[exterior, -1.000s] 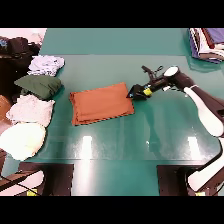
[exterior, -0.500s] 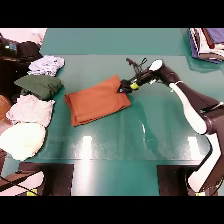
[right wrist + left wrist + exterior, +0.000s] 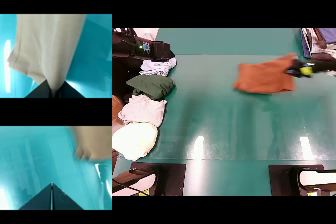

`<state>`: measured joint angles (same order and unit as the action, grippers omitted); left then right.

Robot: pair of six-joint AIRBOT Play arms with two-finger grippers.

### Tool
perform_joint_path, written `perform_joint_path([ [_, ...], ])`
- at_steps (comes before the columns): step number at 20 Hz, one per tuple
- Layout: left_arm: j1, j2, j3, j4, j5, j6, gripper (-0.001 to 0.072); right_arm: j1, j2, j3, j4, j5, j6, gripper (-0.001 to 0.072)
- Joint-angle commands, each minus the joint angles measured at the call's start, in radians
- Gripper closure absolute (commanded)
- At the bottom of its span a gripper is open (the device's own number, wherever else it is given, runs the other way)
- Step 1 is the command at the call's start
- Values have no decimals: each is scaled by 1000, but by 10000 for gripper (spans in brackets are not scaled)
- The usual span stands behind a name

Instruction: Fold the shirts.

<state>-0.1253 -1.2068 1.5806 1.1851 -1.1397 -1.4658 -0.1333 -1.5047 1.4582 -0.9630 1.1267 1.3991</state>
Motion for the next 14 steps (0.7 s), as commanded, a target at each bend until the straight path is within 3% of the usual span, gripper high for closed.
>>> perform_joint_path([
  [1,-13,1,0,0,38,-2,686,-309,189,-193,-42,-105,69,697],
  [5,-13,0,0,-1,66,-23,686,-559,319,-385,-58,-148,117,697],
  [12,-13,1,0,0,67,-19,686,-683,374,-504,-229,-72,119,689],
  [13,-13,1,0,0,65,-19,685,-700,374,-487,-255,-44,119,541],
  [14,-13,1,0,-1,65,-19,685,-723,374,-462,-285,-18,119,207],
])
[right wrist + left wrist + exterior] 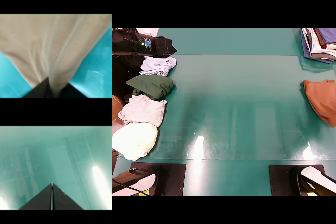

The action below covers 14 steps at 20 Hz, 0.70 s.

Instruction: Fold the shirts.

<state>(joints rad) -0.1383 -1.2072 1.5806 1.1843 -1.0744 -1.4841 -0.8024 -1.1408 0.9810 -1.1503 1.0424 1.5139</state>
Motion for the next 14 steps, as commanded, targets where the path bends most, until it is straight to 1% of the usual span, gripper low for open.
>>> perform_joint_path([
  [1,0,1,0,0,0,-1,685,-78,10,44,-121,102,4,33],
  [2,0,1,0,0,-1,-1,685,-109,10,84,-136,148,4,35],
  [4,0,1,0,0,-10,-1,685,-152,10,166,-113,214,5,37],
  [6,0,1,0,0,-8,-1,685,-141,10,241,-37,282,3,42],
  [7,0,1,0,0,-8,-1,685,-110,10,270,7,312,1,84],
  [8,0,1,0,0,-14,-2,685,-61,15,291,50,332,0,132],
  [9,0,1,0,-2,-30,-3,685,0,26,298,74,328,-3,141],
  [11,0,1,0,-6,-48,-8,685,168,50,298,81,318,-5,141],
  [14,0,1,0,-7,-1,-8,685,423,62,298,77,319,-5,141],
])
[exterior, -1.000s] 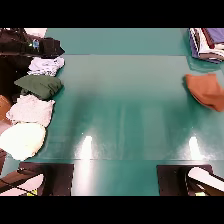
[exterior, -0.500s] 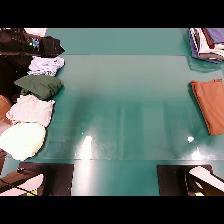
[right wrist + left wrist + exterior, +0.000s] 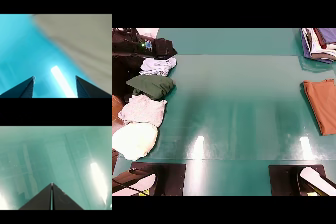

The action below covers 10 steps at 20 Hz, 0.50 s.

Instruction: Fold the shirts.

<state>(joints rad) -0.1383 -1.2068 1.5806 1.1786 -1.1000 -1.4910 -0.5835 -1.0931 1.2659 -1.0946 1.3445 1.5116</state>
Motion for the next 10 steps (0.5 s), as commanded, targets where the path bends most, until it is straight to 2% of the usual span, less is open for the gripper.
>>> perform_joint_path([
  [1,0,1,0,-1,37,-2,685,281,14,13,21,16,-3,142],
  [2,0,1,0,-1,50,-2,685,357,14,13,20,17,-4,220],
  [4,0,1,0,-1,71,-2,685,489,14,13,20,16,-31,641],
  [5,0,1,0,-1,77,-2,685,541,14,13,20,14,-46,695],
  [10,0,1,0,-1,80,-2,685,690,14,13,20,-44,-47,695],
])
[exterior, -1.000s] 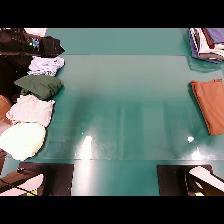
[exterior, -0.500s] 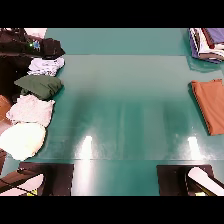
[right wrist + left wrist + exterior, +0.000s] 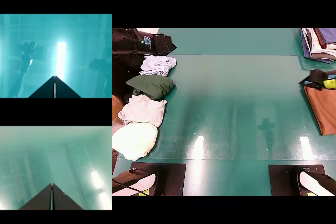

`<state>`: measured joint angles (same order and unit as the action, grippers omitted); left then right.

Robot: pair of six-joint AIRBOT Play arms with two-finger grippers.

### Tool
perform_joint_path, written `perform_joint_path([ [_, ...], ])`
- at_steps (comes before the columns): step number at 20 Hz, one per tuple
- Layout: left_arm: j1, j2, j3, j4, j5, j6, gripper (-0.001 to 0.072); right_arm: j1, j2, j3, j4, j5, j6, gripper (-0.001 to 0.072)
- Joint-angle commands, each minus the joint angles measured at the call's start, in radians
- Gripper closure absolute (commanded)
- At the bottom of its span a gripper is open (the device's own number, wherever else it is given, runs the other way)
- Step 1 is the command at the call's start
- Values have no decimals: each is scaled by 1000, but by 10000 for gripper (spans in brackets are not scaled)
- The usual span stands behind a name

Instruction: Fold the shirts.

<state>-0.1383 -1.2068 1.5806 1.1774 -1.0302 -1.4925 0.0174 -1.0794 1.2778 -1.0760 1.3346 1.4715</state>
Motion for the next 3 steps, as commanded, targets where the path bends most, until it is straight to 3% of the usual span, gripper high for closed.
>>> perform_joint_path([
  [1,0,1,0,0,10,0,685,98,0,1,2,-40,-7,695],
  [3,0,1,0,0,10,0,685,99,0,1,2,-42,-7,695],
])
